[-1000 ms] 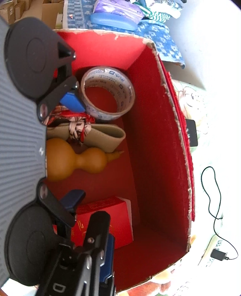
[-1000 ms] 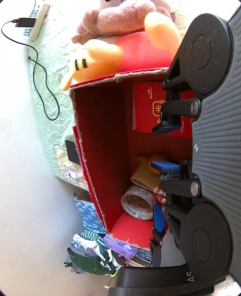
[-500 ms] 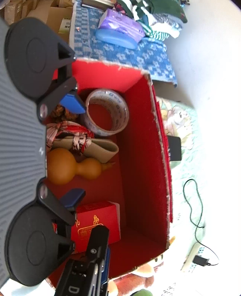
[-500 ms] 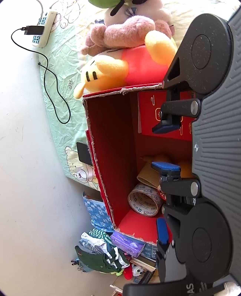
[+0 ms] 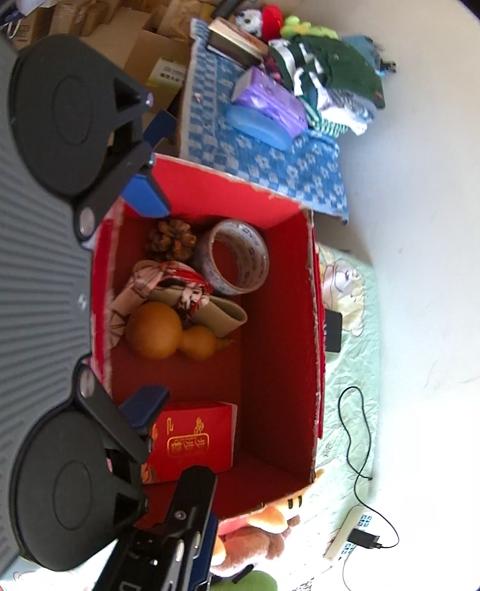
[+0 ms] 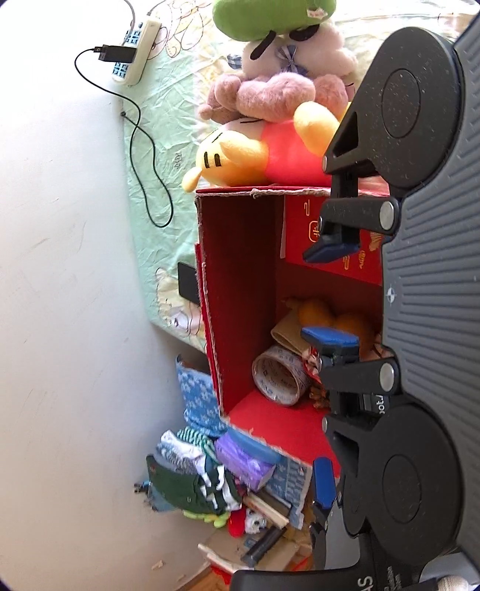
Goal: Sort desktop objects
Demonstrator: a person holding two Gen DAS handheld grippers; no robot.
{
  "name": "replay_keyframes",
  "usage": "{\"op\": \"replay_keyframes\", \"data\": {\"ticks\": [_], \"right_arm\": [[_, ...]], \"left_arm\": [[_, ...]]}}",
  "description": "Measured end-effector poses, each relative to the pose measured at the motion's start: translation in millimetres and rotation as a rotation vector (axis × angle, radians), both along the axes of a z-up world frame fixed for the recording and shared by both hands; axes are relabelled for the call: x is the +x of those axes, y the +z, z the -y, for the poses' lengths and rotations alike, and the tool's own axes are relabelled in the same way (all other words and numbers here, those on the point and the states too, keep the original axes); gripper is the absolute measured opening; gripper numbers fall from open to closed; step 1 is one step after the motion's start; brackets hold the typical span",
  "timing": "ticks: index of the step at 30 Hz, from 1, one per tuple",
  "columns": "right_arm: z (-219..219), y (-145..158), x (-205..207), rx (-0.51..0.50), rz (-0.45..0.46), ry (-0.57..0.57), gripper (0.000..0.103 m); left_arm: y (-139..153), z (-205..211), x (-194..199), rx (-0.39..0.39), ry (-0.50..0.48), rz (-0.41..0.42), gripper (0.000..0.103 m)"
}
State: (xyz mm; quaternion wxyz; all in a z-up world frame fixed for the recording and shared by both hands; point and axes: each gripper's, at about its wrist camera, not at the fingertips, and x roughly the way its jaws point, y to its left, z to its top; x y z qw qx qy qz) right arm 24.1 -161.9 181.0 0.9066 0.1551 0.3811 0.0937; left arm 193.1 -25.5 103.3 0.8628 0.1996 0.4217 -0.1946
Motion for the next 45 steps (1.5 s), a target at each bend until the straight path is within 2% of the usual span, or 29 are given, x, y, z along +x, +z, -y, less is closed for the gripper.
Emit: {"op": "replay_keyframes", "data": {"ticks": [5,7,14,21,26,33,45], "right_arm": [[4.7,4.7,-25.2,0.0,0.055,0.028,0.06],[6.2,5.2,-35.5,0.006,0.073,0.044,0.062],[8.2,-1.8,-62.5,0.014,0.068,0.092,0.062],[5.5,-24.4,-78.9,0.001,-0.003,0.089,0.062],[2.4,-35.7,-86.9,-0.018,-0.056,0.055,0.062],[-13.0,-53.5,-89.4,-0.049,-0.141,-0.01,0.062],[-49.0,-75.0,-89.2,-0.091,-0.218,-0.099,0.062]], "left_arm": [[1.5,-8.0,-29.5,-0.006,0.051,0.007,0.1],[-0.4,-9.8,-38.0,-0.002,0.073,0.007,0.1],[-13.8,-19.9,-69.8,0.028,0.116,-0.015,0.1],[-40.7,-35.4,-86.0,0.061,0.162,-0.079,0.1],[-56.2,-43.9,-85.5,0.076,0.164,-0.111,0.1],[-73.0,-59.0,-74.3,0.089,0.114,-0.158,0.1],[-95.1,-84.4,-47.6,0.118,0.038,-0.194,0.1]]}}
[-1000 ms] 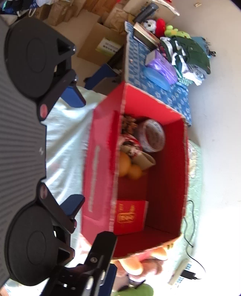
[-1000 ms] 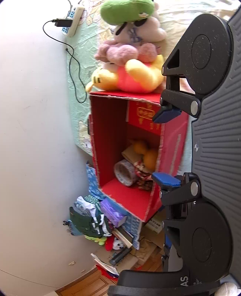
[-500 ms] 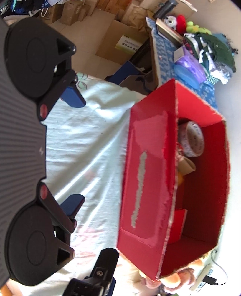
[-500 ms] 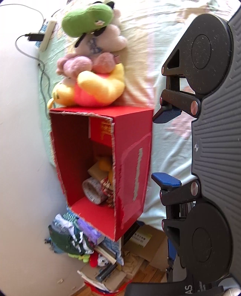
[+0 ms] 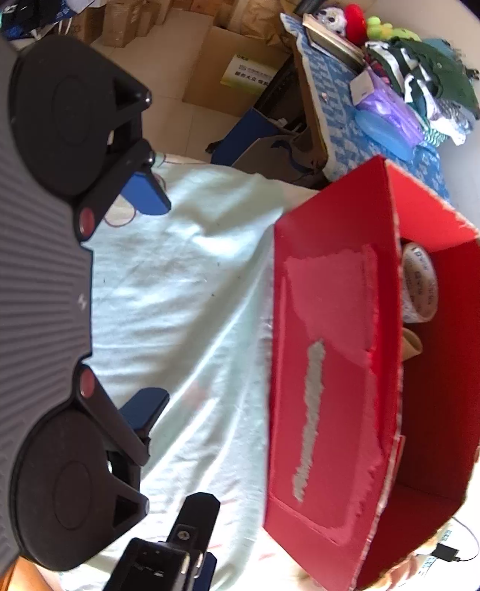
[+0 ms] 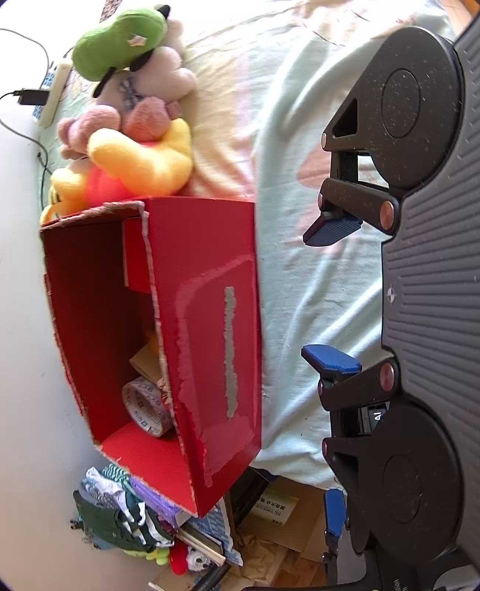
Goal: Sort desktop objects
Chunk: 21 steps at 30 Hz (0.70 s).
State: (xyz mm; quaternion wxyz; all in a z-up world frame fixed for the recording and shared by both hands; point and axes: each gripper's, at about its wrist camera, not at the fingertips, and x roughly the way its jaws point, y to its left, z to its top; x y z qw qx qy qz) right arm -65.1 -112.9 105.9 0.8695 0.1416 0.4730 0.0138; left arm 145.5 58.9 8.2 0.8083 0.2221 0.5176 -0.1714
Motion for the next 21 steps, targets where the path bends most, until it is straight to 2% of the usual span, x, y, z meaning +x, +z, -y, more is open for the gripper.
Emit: {"op": "replay_keyframes", "data": {"ticks": [8,11,15,21], "right_arm": [[-18.0,-9.8,3.0,0.003,-0.038,-0.055,0.062],[-23.0,-6.8,4.2,-0.007,-0.031,-0.063,0.062],[-25.9,0.1,6.7,-0.01,-0.011,-0.076,0.063],[-26.2,10.5,13.1,-0.011,0.011,-0.087,0.063]], "left_arm": [[-2.1,-10.6,13.6,0.0,-0.041,-0.012,0.1],[2.4,-13.7,18.9,-0.016,-0.044,-0.023,0.1],[12.0,-13.1,22.1,-0.02,-0.051,0.013,0.1],[23.3,-11.8,31.4,-0.039,-0.056,0.019,0.1]]}}
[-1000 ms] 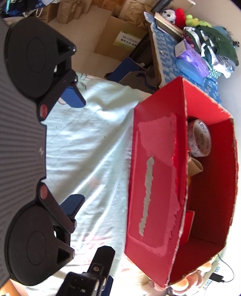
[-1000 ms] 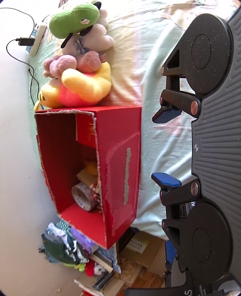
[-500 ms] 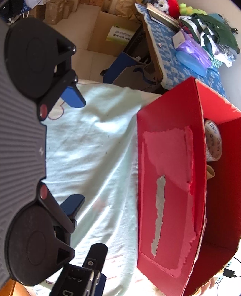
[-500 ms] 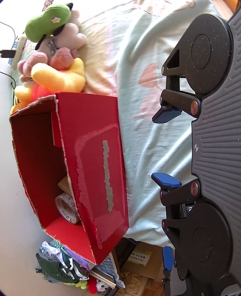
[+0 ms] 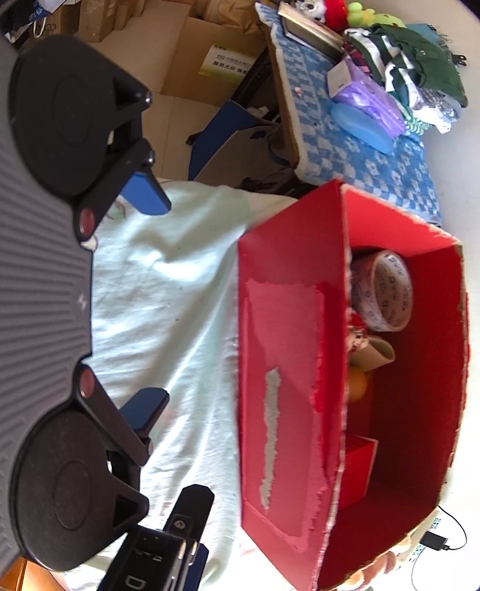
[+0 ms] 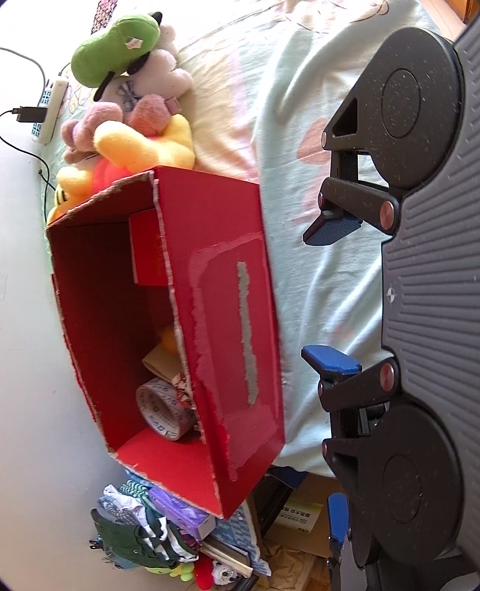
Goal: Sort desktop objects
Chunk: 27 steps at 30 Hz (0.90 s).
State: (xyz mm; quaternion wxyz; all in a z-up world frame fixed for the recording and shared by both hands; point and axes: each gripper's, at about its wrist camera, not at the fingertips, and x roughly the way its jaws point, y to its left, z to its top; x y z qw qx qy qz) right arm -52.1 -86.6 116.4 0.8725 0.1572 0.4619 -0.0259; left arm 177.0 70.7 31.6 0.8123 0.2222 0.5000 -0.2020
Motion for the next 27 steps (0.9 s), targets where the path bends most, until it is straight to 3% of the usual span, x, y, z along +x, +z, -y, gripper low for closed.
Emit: {"op": "replay_keyframes", "data": {"ticks": [9,27], "right_arm": [[0.5,18.4,11.8,-0.009,0.042,0.005,0.064],[3.9,6.6,15.8,-0.04,-0.02,-0.011,0.066]], "left_arm": [[17.1,7.3,11.9,-0.013,-0.013,0.023,0.1],[-5.2,15.9,13.9,0.022,-0.078,-0.051,0.1]]}}
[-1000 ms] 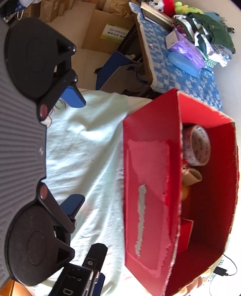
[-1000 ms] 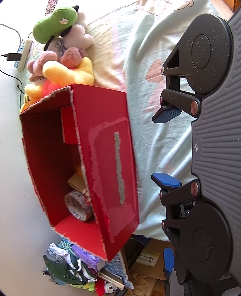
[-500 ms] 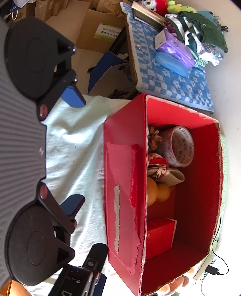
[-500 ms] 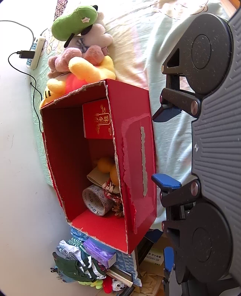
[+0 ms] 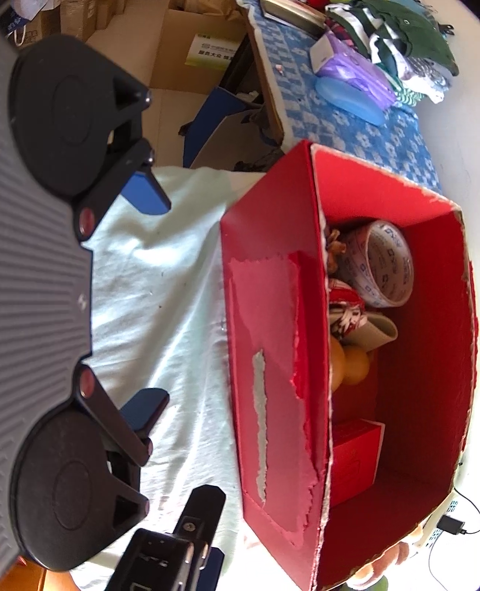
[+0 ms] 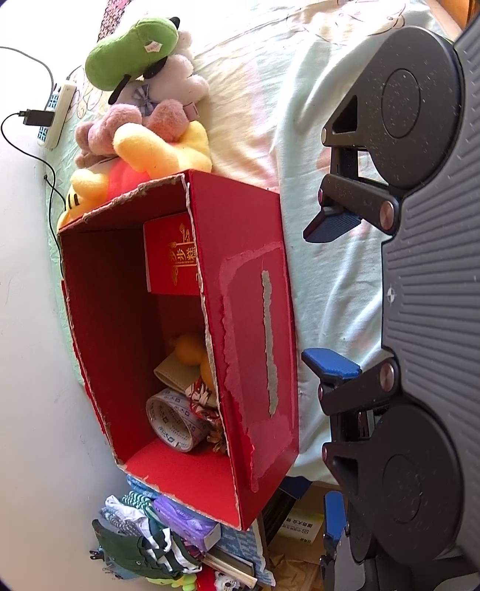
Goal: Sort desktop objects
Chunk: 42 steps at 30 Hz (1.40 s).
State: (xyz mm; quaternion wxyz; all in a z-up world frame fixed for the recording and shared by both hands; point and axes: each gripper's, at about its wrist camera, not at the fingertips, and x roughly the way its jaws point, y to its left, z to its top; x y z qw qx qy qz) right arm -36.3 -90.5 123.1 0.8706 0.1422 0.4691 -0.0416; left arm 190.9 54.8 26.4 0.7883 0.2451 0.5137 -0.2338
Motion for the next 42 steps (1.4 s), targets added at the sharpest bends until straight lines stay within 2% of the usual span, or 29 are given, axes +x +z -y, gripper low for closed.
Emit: {"op": "replay_keyframes", "data": {"ticks": [11,19,25,31,35,42], "right_arm": [[-9.9,7.9,7.2,0.0,0.01,0.041,0.066],[-11.6,35.9,19.5,0.048,0.059,0.147,0.067],[-4.4,69.7,22.6,0.07,0.153,0.212,0.067],[10.9,86.3,35.2,0.069,0.208,0.195,0.067],[23.0,84.5,42.7,0.072,0.208,0.165,0.067],[38.4,74.1,53.5,0.046,0.184,0.131,0.067]], "left_arm": [[20.1,-5.9,5.4,0.019,0.001,0.049,0.1],[50.0,-4.9,3.0,-0.023,0.034,0.109,0.1],[73.2,7.3,2.3,-0.061,0.034,0.144,0.1],[86.6,24.2,11.0,-0.087,0.045,0.167,0.1],[86.4,35.7,18.4,-0.103,0.051,0.152,0.101],[74.8,53.9,27.3,-0.079,0.07,0.13,0.101]]}}
